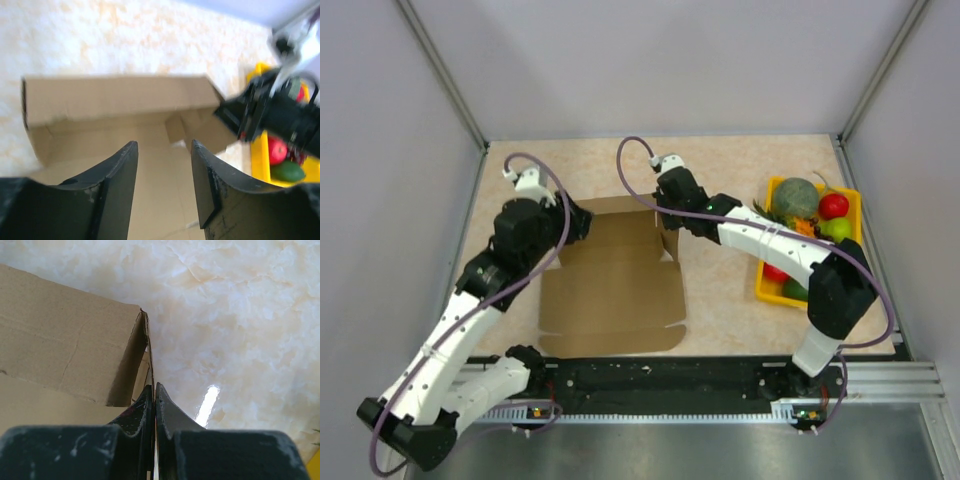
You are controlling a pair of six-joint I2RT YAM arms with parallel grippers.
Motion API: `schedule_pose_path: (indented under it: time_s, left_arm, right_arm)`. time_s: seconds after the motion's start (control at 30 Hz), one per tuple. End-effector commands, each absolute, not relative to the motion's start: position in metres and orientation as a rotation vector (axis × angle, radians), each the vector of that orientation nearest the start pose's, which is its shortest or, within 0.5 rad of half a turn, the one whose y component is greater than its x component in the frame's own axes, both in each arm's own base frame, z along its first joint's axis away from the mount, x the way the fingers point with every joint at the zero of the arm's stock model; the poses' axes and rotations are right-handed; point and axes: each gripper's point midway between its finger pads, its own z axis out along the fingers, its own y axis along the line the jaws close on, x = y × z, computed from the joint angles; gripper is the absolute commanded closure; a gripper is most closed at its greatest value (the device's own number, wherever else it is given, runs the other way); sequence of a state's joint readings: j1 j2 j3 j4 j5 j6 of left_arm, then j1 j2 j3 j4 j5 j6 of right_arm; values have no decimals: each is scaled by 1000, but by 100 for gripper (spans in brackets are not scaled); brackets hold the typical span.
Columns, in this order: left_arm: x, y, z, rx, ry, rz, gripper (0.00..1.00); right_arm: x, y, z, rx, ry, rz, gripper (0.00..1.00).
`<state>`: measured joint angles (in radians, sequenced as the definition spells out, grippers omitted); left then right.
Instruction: Fold the paper box
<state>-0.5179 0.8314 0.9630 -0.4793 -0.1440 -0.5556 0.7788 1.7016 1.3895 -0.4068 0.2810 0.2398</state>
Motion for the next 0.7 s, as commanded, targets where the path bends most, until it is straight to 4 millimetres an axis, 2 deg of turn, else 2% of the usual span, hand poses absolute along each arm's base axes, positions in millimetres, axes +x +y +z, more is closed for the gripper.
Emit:
schedule_pose_path:
  time_s: [0.0,0.07,0.1,0.17,0.2,0.3,0.33,0.37,0.43,0.5,0.57,0.6,0.67]
  left_arm:
    - [308,-149,340,-70,1842,-612,48]
    - [324,-161,351,-3,1830,-671,47]
    - [339,-169,336,16,1883,-677,47]
    - [354,-181,334,117,1870,-683,50]
    - [366,-184,317,117,1915,-666,51]
    - [379,-194,304,185,1886,-674,52]
    - [381,-196,301,189,1868,-685,53]
    - [381,-198,286,196,1875,-692,55]
    - [385,-199,281,191,1862,-693,57]
    - [387,-198,266,190,1880,-673,58]
    - [385,-196,253,185,1914,-660,60]
    - [384,-196,253,183,1905,-662,60]
    - [378,-193,236,167,1933,-663,61]
  right_arm:
    - [342,297,146,-455,2296,253,100]
    - [341,297,147,-437,2299,268,100]
    - [338,299,149,-417,2303,290,100]
    - [336,299,150,-386,2309,312,100]
    - [335,300,152,-348,2316,332,100]
    - [332,299,151,-254,2334,358,100]
    - [331,299,150,-238,2339,363,100]
    - [331,298,148,-217,2344,364,100]
    - [330,297,150,-163,2346,379,100]
    - [329,298,151,-117,2345,399,100]
    - [328,299,154,-100,2338,422,100]
    - [326,301,155,-91,2341,442,100]
    - [324,304,159,-89,2336,475,97]
